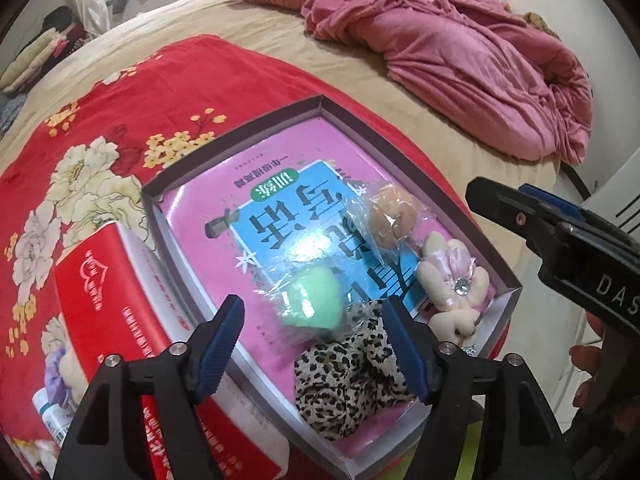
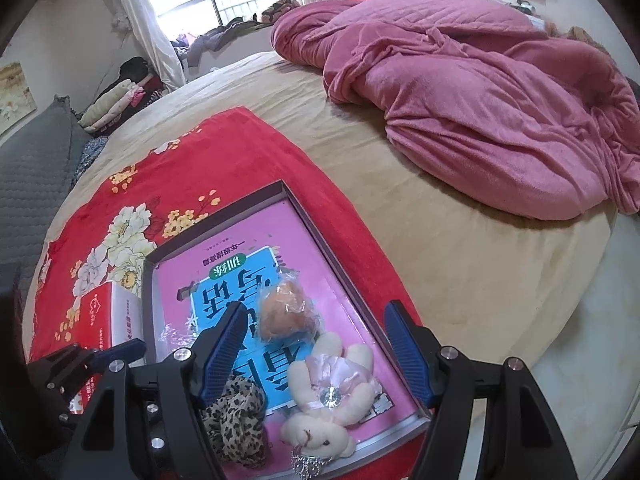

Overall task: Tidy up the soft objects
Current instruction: 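Open the left gripper to release the green ball while the right gripper releases the bread roll, then move both grippers away from the tray toward the items on the blanket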

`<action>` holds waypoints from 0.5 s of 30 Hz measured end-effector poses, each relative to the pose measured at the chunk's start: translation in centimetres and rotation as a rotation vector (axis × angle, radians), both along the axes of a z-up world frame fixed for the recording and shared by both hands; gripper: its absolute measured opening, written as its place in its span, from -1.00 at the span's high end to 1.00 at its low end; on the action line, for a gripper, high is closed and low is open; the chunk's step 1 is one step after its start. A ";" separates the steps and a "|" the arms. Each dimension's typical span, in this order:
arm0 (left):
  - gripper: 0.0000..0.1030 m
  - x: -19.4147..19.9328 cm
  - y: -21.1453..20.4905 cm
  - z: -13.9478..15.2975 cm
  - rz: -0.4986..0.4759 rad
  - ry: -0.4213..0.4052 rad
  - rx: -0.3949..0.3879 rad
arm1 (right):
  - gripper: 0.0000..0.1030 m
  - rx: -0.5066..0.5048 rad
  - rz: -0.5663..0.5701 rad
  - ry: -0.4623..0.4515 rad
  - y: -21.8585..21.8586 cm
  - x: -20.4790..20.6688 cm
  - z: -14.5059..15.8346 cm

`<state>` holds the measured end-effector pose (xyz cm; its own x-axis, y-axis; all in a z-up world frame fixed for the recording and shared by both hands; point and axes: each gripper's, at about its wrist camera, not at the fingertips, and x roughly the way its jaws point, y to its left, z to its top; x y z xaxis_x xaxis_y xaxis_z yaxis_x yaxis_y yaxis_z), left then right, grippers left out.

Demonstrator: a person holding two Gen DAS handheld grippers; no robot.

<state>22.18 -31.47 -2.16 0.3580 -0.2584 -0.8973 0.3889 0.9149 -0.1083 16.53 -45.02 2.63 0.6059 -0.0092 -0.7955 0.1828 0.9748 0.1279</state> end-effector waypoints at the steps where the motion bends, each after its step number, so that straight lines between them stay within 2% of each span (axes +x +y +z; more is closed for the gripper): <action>1: -0.44 -0.1 0.3 0.3 0.005 -0.002 -0.008 | -0.36 -0.008 0.000 -0.002 0.1 -0.2 0.2; 15: -0.53 -2.2 3.2 3.6 0.053 -0.063 -0.050 | -0.36 -0.038 0.014 -0.029 2.1 -2.4 2.4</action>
